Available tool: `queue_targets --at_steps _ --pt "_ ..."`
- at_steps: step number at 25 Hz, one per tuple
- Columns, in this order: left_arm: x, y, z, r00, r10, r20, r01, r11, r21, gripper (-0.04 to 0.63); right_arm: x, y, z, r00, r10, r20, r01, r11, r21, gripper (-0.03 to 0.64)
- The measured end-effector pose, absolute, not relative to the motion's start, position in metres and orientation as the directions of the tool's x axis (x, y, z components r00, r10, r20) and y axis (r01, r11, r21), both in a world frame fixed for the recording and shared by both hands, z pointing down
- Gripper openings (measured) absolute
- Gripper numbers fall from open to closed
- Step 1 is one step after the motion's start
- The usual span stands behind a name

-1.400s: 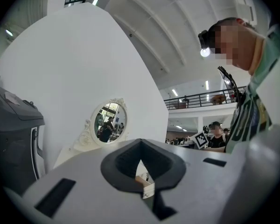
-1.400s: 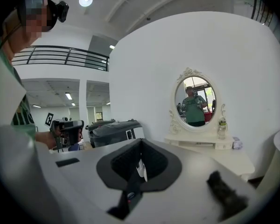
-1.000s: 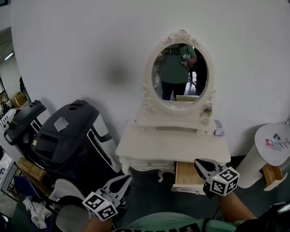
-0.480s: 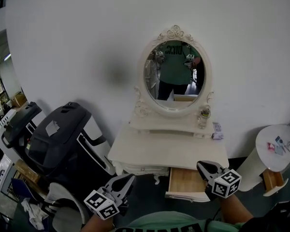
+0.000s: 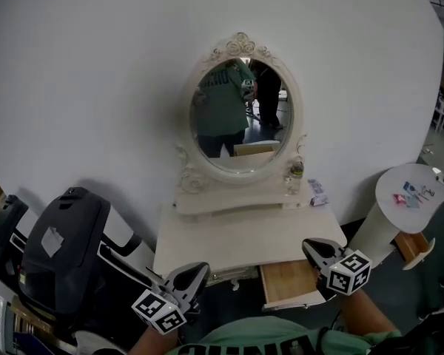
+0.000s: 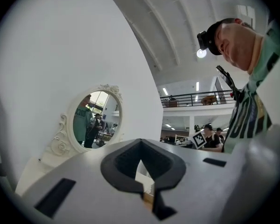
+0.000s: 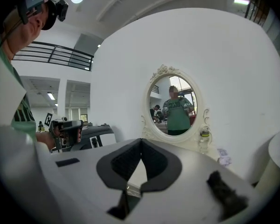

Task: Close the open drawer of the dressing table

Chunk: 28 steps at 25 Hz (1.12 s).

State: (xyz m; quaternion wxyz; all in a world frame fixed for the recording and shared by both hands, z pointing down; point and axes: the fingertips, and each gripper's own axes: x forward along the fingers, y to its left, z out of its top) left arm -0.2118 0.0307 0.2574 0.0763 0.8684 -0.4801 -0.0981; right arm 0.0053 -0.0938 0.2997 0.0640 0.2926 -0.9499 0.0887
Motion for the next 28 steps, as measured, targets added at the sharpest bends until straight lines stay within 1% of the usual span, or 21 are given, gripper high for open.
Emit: queue_targets --at_steps 4,7,12,15,20,24,28 --pt "-0.256 -0.001 0.245 0.607 -0.789 -0.100 -0.764 -0.613 0.198 0.003 -0.025 -0.104 0.284 -0.757 -0.632 0.164 -0.651 0.750 -0.116 0.011" --pt "-0.286 -0.022 0.245 0.661 -0.744 -0.100 -0.717 -0.665 0.206 0.003 -0.049 -0.106 0.281 -0.714 -0.680 0.165 -0.699 0.706 -0.113 0.011" --pt "-0.308 -0.056 0.254 0.750 -0.654 -0.102 -0.619 -0.747 0.242 0.003 -0.061 -0.102 0.290 -0.620 -0.757 0.208 -0.783 0.612 -0.106 0.011" --pt "-0.303 -0.070 0.259 0.803 -0.587 -0.105 -0.547 -0.795 0.262 0.003 -0.051 -0.093 0.292 -0.546 -0.805 0.231 -0.837 0.537 -0.107 0.011" --pt "-0.277 -0.088 0.268 0.872 -0.480 -0.100 -0.436 -0.853 0.287 0.003 -0.024 -0.079 0.298 -0.439 -0.861 0.256 -0.898 0.424 -0.116 0.011" --pt "-0.251 -0.094 0.278 0.910 -0.407 -0.082 -0.369 -0.882 0.293 0.003 -0.006 -0.066 0.306 -0.386 -0.883 0.267 -0.923 0.366 -0.121 0.011" --pt "-0.224 -0.098 0.277 0.926 -0.370 -0.069 -0.336 -0.895 0.294 0.003 0.019 -0.062 0.316 -0.355 -0.896 0.267 -0.934 0.325 -0.150 0.011"
